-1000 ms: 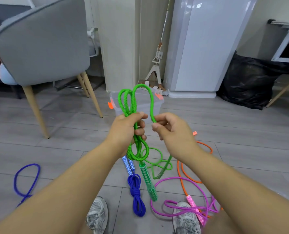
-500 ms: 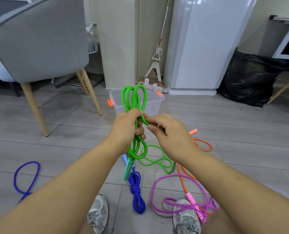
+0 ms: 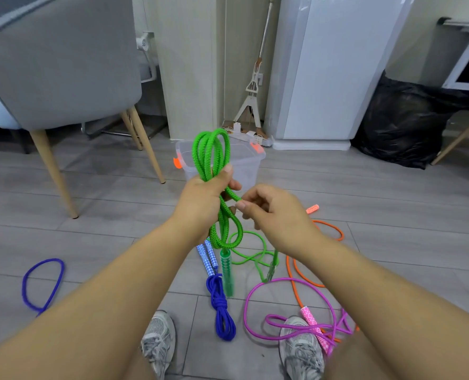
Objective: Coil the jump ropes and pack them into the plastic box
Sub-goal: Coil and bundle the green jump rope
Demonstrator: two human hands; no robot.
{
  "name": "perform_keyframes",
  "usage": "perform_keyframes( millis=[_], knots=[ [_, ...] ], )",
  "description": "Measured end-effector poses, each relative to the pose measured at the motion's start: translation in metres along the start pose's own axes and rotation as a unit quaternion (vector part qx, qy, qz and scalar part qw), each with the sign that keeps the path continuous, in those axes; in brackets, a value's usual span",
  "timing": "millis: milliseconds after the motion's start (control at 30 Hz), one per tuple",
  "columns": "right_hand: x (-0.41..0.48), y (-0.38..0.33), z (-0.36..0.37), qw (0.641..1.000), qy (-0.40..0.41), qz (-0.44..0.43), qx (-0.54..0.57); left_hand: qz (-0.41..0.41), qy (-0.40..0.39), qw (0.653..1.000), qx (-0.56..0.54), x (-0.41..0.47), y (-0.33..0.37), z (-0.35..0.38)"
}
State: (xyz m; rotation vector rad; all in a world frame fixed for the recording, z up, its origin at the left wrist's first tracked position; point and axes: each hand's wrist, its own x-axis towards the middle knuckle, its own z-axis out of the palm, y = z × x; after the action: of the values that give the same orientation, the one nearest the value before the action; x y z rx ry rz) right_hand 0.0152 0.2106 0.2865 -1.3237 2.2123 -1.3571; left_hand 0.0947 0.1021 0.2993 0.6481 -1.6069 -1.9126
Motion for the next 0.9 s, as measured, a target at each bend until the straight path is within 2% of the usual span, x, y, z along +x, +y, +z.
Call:
perform_keyframes(
  millis=[133, 300, 433, 567, 700, 900],
  knots=[
    [0.0, 0.019, -0.013, 0.996, -0.061, 0.018, -0.055, -0.003, 0.002, 0.998, -0.068, 0.001, 0.006, -0.006],
    [-0.008, 0.051, -0.038, 0.982, -0.115, 0.085, -0.119, 0.009, 0.012, 0.994, -0.11, 0.004, 0.011, -0.022],
    [-0.017, 0.071, -0.053, 0.964, -0.149, 0.122, -0.183, 0.009, 0.059, 0.988, -0.141, 0.009, 0.011, -0.032],
    [-0.024, 0.073, -0.053, 0.958, -0.136, 0.127, -0.218, 0.015, 0.109, 0.99, -0.086, 0.011, 0.012, -0.036],
    [-0.025, 0.049, -0.045, 0.951, -0.137, 0.054, -0.271, 0.044, 0.139, 0.989, 0.014, 0.01, 0.01, -0.034],
    [-0.025, -0.008, -0.028, 0.989, -0.117, 0.006, -0.088, 0.059, 0.11, 0.983, 0.137, 0.009, 0.002, -0.028]
  ],
)
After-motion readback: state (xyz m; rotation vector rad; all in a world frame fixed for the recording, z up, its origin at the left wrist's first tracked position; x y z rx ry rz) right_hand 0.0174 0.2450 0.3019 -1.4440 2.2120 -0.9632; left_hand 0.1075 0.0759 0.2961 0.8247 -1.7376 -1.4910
